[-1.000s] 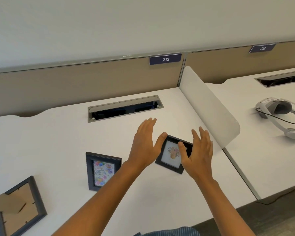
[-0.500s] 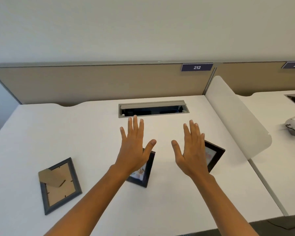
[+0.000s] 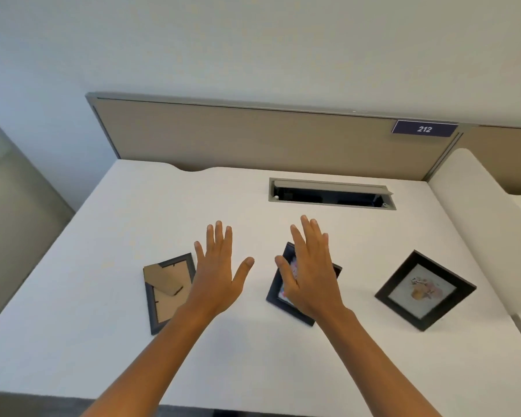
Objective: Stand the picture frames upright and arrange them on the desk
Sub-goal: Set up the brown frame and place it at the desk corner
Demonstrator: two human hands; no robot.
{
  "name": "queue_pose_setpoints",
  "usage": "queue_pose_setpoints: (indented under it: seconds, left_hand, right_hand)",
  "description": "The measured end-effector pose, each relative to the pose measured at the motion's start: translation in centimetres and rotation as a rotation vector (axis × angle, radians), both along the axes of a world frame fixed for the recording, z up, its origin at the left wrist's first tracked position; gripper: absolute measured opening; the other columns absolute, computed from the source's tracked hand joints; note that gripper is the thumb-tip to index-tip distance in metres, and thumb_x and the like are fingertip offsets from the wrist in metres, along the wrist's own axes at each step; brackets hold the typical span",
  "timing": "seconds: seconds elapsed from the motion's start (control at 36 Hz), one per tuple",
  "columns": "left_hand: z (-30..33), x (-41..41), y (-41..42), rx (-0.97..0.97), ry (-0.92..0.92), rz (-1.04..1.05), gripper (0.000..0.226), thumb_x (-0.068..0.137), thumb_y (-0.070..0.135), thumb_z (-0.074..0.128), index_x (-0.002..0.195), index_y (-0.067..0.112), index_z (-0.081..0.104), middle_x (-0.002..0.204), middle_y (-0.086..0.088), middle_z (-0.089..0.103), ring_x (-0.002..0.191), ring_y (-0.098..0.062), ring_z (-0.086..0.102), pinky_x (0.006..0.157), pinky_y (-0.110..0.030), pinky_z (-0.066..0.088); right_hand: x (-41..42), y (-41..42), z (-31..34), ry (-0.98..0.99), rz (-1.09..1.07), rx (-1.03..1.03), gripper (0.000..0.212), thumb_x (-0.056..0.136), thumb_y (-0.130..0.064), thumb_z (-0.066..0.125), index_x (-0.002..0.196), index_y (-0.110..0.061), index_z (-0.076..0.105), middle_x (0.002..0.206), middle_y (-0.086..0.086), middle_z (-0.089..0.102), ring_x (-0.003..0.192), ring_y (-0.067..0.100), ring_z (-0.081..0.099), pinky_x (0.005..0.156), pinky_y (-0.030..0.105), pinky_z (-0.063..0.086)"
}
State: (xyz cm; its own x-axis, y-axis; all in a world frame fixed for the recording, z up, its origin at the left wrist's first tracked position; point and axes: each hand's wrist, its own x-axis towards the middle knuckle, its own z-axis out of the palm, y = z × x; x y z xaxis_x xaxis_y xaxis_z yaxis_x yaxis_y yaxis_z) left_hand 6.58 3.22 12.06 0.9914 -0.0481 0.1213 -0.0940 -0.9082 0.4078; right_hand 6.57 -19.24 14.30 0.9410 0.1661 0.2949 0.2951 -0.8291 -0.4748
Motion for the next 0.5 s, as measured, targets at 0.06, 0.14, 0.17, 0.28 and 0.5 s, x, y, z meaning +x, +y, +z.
queue_pose_setpoints:
  seconds: [0.06, 0.14, 0.17, 0.28, 0.5]
  left_hand:
    - [-0.6, -0.7, 1.7, -0.018, 0.016, 0.026, 0.092, 0.094, 0.08, 0.01, 0.166, 0.025, -0.006, 0.173, 0.002, -0.02, 0.159, -0.022, -0.022, 0.128, -0.054, -0.007]
    - [-1.6, -2.0, 3.9, -0.099, 0.059, 0.066, 0.088, 0.099, 0.072, 0.024, 0.167, 0.022, -0.002, 0.174, 0.003, -0.017, 0.159, -0.019, -0.021, 0.129, -0.05, -0.005]
    - [-1.9, -2.5, 4.5, -0.149, 0.075, 0.087, 0.086, 0.101, 0.067, 0.032, 0.167, 0.022, 0.001, 0.175, 0.004, -0.012, 0.16, -0.017, -0.018, 0.13, -0.049, -0.001]
    - [-3.3, -4.6, 7.0, -0.292, 0.091, 0.223, 0.075, 0.102, 0.049, 0.055, 0.163, 0.023, 0.021, 0.172, -0.001, 0.023, 0.161, -0.026, 0.018, 0.126, -0.05, 0.03]
    - [-6.7, -8.3, 11.3, -0.356, 0.106, 0.383, 0.066, 0.103, 0.022, 0.062, 0.161, 0.024, 0.03, 0.125, -0.005, 0.074, 0.095, -0.013, 0.072, 0.093, -0.024, 0.057]
  right_hand:
    - [-0.3, 2.0, -0.4, 0.0, 0.048, -0.024, 0.073, 0.111, -0.05, 0.044, 0.17, -0.014, 0.024, 0.183, 0.001, 0.001, 0.169, 0.02, -0.007, 0.137, 0.05, 0.001]
    - [-0.6, 4.9, -1.5, 0.022, 0.098, -0.061, 0.072, 0.111, -0.051, 0.041, 0.17, -0.014, 0.024, 0.183, 0.002, 0.001, 0.169, 0.02, -0.008, 0.137, 0.048, -0.001]
    - [-0.7, 5.8, -1.9, 0.037, 0.118, -0.069, 0.072, 0.111, -0.052, 0.04, 0.17, -0.014, 0.024, 0.183, 0.003, 0.002, 0.169, 0.02, -0.008, 0.137, 0.048, -0.001]
    - [-1.3, 9.1, -4.1, 0.077, 0.228, -0.073, 0.071, 0.112, -0.049, 0.04, 0.169, -0.008, 0.026, 0.182, 0.008, 0.006, 0.169, 0.023, -0.006, 0.137, 0.048, 0.0]
    - [-2.8, 14.2, -8.1, 0.298, 0.316, -0.103, 0.072, 0.113, -0.051, 0.036, 0.17, -0.011, 0.022, 0.183, 0.004, 0.004, 0.169, 0.021, -0.005, 0.137, 0.048, 0.003]
